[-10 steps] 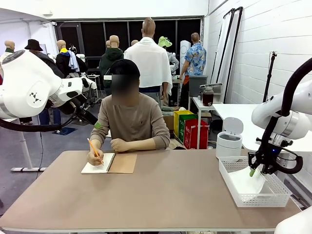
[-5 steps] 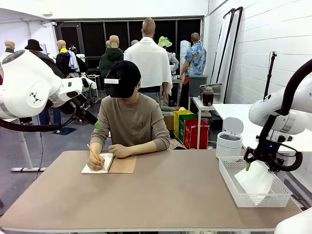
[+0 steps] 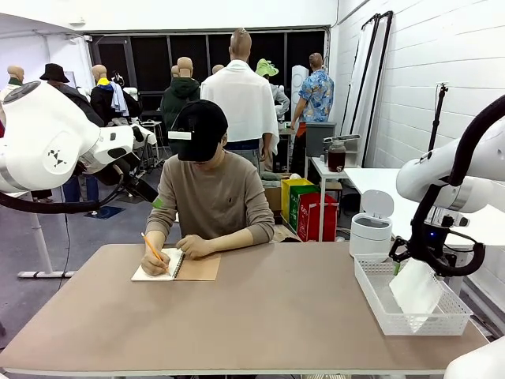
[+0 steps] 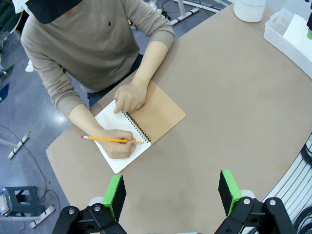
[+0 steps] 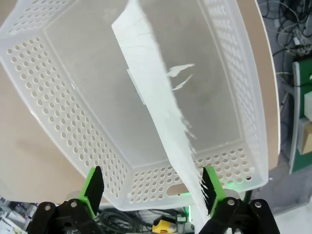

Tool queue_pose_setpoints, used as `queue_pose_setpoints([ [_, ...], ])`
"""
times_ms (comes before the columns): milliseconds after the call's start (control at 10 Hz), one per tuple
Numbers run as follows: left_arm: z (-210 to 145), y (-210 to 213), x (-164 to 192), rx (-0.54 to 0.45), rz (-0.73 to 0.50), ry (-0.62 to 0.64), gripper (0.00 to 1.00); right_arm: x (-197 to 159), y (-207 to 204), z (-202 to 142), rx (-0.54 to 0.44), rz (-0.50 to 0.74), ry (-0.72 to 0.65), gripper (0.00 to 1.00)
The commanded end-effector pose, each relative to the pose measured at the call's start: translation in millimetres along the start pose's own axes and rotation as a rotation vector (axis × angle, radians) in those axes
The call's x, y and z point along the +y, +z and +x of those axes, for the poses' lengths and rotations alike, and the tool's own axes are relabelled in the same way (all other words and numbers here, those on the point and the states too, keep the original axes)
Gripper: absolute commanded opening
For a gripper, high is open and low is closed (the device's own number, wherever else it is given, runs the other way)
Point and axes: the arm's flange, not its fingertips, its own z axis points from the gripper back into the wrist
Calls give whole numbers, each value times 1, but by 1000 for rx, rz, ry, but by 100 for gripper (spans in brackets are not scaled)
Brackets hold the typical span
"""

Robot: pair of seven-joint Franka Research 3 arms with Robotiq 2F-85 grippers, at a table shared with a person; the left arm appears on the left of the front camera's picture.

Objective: Sort the paper based on its condition.
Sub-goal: If a person hands you a paper, place it in the Organizing basket , and if it's crumpled, put it in the Trash can.

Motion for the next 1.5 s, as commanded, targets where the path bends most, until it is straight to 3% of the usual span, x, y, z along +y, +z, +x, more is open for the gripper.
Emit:
queue_pose_setpoints([
  [0,0,1,1,-12,-6,-2,100,2,-1,5,11,-52,-42,100],
  [600,0,1,1,-12,-6,-2,100,1,1,9,0,-35,-41,100],
  [1400,0,1,1,-12,-6,-2,100,32,77,-34,-84,-69,-30,100],
])
